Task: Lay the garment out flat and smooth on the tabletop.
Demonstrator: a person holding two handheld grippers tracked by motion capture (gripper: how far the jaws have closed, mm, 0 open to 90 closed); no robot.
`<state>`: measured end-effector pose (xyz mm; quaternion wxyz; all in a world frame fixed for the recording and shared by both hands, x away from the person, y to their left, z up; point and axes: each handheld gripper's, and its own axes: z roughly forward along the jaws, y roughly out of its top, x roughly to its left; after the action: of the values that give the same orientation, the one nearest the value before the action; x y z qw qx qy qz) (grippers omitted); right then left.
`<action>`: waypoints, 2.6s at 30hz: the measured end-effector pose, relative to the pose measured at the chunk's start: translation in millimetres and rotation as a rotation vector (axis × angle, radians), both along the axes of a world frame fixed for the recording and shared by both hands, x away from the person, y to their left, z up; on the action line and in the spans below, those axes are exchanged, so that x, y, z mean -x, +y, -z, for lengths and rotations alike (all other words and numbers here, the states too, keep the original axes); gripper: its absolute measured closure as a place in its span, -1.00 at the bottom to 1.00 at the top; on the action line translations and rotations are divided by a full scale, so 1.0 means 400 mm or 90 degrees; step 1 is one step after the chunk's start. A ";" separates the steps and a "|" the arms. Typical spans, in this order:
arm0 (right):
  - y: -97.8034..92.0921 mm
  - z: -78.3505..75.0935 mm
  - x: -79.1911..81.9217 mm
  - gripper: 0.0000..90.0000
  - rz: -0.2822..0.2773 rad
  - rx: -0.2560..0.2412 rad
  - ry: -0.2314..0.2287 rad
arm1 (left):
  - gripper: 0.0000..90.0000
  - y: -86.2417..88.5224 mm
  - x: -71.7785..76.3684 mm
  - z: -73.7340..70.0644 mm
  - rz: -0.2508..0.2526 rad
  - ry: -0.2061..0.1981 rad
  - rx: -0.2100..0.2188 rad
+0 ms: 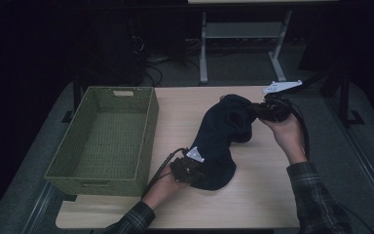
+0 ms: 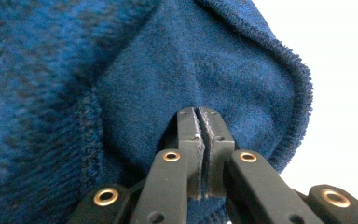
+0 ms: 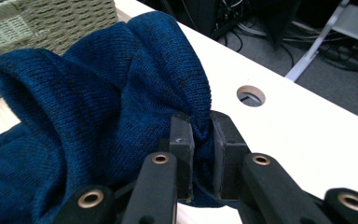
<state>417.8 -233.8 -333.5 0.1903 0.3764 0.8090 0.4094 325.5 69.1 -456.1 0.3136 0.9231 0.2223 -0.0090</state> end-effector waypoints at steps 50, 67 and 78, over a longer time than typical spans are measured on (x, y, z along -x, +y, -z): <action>0.041 0.099 -0.016 0.85 -0.027 -0.034 0.043 | 0.94 0.004 -0.005 0.005 -0.005 0.011 0.021; 0.035 0.166 0.150 1.00 -0.069 -0.049 0.046 | 0.80 -0.013 0.008 -0.032 0.009 -0.011 0.010; 0.061 0.265 0.178 1.00 -0.072 -0.006 0.101 | 1.00 0.006 -0.097 -0.095 -0.109 -0.054 0.010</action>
<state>346.5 -209.6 -439.6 0.1007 0.3624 0.8396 0.3920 364.4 71.5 -418.2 0.3300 0.8978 0.2864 0.0552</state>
